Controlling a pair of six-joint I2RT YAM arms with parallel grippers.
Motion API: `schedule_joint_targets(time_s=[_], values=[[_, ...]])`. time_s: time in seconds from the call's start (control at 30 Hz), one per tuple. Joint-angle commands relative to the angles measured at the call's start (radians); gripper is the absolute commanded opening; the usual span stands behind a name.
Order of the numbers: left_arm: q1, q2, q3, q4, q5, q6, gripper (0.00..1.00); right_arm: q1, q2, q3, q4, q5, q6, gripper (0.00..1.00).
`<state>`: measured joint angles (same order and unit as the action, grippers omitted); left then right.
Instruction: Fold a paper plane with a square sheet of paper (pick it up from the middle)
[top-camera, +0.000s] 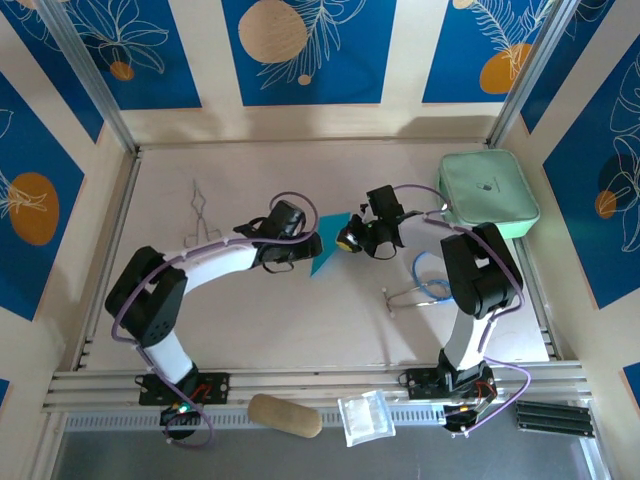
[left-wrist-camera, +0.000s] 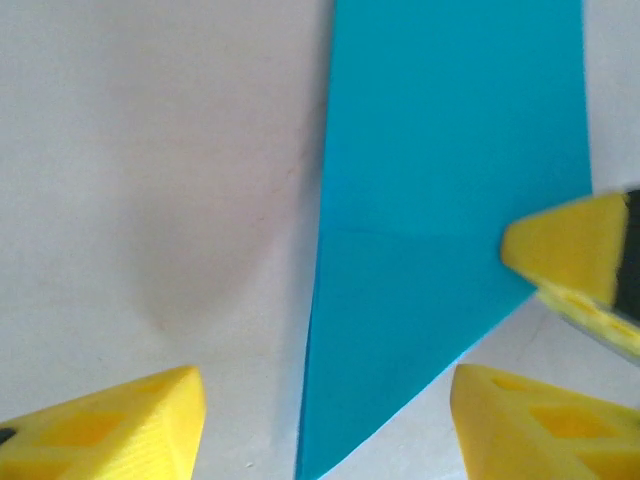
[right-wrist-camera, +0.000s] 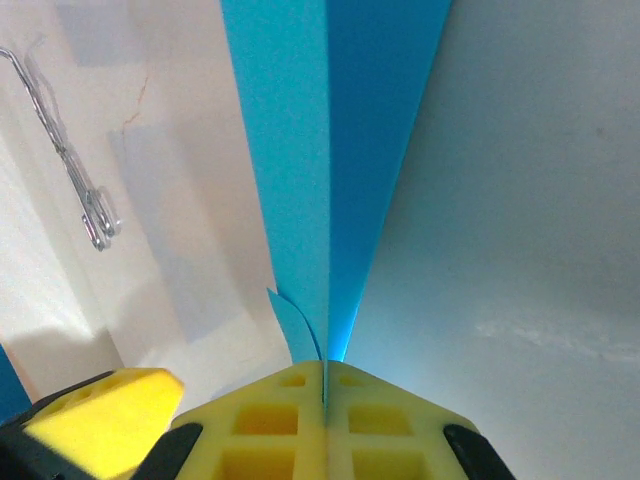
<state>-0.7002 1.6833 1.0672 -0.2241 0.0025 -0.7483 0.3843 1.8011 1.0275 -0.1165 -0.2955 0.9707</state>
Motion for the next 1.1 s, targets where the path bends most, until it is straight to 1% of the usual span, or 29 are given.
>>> schedule_joint_targets(time_s=[0.0, 0.07, 0.13, 0.27, 0.4, 0.6, 0.63, 0.73, 0.9, 1.07], values=[[-0.039, -0.022, 0.008, -0.02, -0.103, 0.203, 0.75, -0.005, -0.035, -0.021, -0.03, 0.013, 0.045, 0.0], [-0.071, -0.025, 0.004, 0.014, -0.146, 0.294, 0.83, -0.006, -0.042, -0.021, -0.044, 0.021, 0.061, 0.0], [-0.101, -0.026, -0.01, 0.055, -0.192, 0.379, 0.86, -0.008, -0.045, -0.018, -0.056, 0.025, 0.074, 0.0], [-0.132, -0.024, -0.066, 0.173, -0.215, 0.518, 0.88, -0.01, -0.047, -0.004, -0.086, 0.033, 0.088, 0.0], [-0.147, -0.015, -0.129, 0.3, -0.173, 0.634, 0.86, -0.012, -0.047, 0.012, -0.115, 0.029, 0.101, 0.0], [-0.154, 0.031, -0.179, 0.422, -0.076, 0.748, 0.78, -0.019, -0.048, 0.032, -0.136, 0.006, 0.124, 0.0], [-0.154, 0.037, -0.19, 0.447, -0.042, 0.785, 0.74, -0.02, -0.047, 0.036, -0.141, 0.004, 0.123, 0.0], [-0.159, 0.05, -0.247, 0.575, -0.004, 0.856, 0.7, -0.022, -0.044, 0.044, -0.149, -0.005, 0.124, 0.0], [-0.158, 0.088, -0.251, 0.616, -0.041, 0.91, 0.63, -0.023, -0.041, 0.049, -0.161, -0.008, 0.123, 0.0], [-0.159, 0.133, -0.227, 0.612, -0.065, 0.929, 0.46, -0.023, -0.031, 0.054, -0.166, -0.017, 0.12, 0.0]])
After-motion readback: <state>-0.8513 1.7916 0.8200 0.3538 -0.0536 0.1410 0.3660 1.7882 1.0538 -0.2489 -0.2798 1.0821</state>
